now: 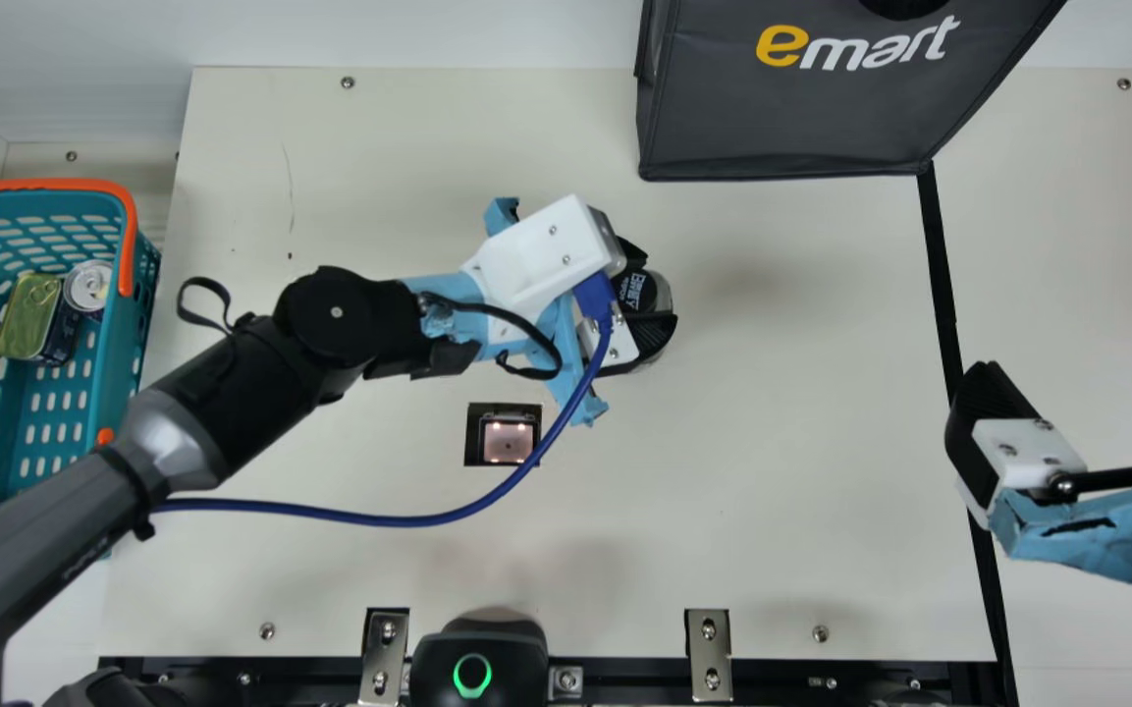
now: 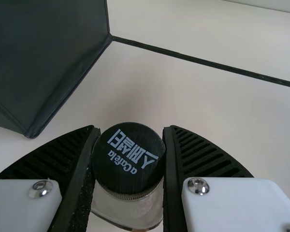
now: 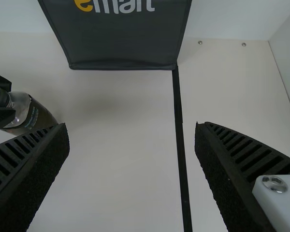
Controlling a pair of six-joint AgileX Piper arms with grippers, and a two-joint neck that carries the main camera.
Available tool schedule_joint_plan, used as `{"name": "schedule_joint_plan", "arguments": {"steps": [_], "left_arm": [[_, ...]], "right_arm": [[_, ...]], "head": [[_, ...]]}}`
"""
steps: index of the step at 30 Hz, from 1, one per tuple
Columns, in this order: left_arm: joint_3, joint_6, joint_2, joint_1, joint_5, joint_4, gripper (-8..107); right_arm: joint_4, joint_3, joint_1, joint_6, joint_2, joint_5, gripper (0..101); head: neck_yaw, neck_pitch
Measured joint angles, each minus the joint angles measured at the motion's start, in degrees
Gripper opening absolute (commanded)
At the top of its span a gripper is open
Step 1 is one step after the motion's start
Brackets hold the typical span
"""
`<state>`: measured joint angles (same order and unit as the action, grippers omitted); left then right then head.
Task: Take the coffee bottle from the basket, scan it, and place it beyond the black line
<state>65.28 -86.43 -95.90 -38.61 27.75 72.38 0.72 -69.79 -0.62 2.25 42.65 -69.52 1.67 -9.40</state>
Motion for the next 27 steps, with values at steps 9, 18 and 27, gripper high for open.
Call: {"name": "schedule_joint_plan", "arguments": {"steps": [9, 18, 27], "left_arm": [[2.1, 0.9, -2.3, -1.1, -0.8, -1.1, 10], [2.6, 1.8, -3.3, -1.5, -1.0, -3.4, 10], [2.5, 2.3, -3.4, -1.3, -0.8, -6.2, 10]], "right_arm": [[0.0, 0.0, 0.0, 0.0, 0.0, 0.0, 91], [0.0, 0.0, 0.0, 0.0, 0.0, 0.1, 91], [0.0, 0.0, 0.0, 0.0, 0.0, 0.1, 91]], "head": [[0.0, -0.1], [0.1, 0.0], [0.0, -0.1]]}}
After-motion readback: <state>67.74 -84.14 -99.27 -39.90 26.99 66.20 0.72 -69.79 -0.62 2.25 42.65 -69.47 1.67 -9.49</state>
